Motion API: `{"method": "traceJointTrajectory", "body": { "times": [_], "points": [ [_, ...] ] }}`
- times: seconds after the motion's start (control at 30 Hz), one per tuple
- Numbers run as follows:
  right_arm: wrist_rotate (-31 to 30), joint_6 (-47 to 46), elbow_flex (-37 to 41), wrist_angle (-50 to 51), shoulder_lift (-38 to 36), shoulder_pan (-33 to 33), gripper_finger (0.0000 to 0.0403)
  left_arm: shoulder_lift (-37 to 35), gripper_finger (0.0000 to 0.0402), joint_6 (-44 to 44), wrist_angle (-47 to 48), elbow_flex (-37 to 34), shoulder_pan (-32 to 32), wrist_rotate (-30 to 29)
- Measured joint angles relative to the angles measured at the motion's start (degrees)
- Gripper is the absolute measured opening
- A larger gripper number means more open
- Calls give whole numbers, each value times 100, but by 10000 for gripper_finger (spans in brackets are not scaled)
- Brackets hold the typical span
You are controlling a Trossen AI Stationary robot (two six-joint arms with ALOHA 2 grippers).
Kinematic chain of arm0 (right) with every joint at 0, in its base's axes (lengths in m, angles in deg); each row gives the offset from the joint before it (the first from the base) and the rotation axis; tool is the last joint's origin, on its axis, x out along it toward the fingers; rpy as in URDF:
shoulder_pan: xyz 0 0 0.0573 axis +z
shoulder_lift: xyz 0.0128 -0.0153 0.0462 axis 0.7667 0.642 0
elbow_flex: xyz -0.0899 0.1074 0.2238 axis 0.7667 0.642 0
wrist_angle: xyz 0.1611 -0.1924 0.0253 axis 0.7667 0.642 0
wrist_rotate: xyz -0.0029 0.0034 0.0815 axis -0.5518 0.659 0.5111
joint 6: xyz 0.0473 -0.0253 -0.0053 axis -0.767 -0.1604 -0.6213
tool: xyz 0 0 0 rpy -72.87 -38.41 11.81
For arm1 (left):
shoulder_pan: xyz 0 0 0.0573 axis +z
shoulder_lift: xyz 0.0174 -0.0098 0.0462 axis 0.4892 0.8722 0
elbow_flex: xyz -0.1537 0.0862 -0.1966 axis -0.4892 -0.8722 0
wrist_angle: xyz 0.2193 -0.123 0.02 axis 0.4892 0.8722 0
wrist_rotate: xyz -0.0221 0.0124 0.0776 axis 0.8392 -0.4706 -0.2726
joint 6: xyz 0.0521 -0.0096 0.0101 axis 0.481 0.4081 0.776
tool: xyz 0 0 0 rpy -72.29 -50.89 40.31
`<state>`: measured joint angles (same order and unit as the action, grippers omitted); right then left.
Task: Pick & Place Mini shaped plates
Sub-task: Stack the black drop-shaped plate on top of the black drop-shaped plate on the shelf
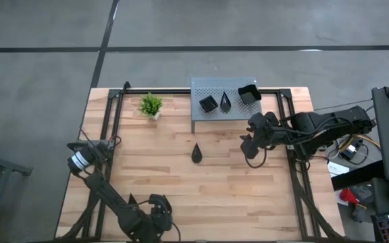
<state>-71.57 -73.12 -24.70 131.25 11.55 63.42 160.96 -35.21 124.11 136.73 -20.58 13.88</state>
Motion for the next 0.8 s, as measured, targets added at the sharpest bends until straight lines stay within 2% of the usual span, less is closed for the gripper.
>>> {"method": "traceJointTrajectory", "body": {
  "times": [0.53,0.67,0.8],
  "points": [
    [-9,299,-4,7,0,0,201,262,116,131,114,7,22,43],
    [-9,301,-4,7,0,0,201,264,88,133,114,9,41,87],
    [-11,301,-4,7,0,0,201,264,31,239,115,9,77,93]
  ]
}}
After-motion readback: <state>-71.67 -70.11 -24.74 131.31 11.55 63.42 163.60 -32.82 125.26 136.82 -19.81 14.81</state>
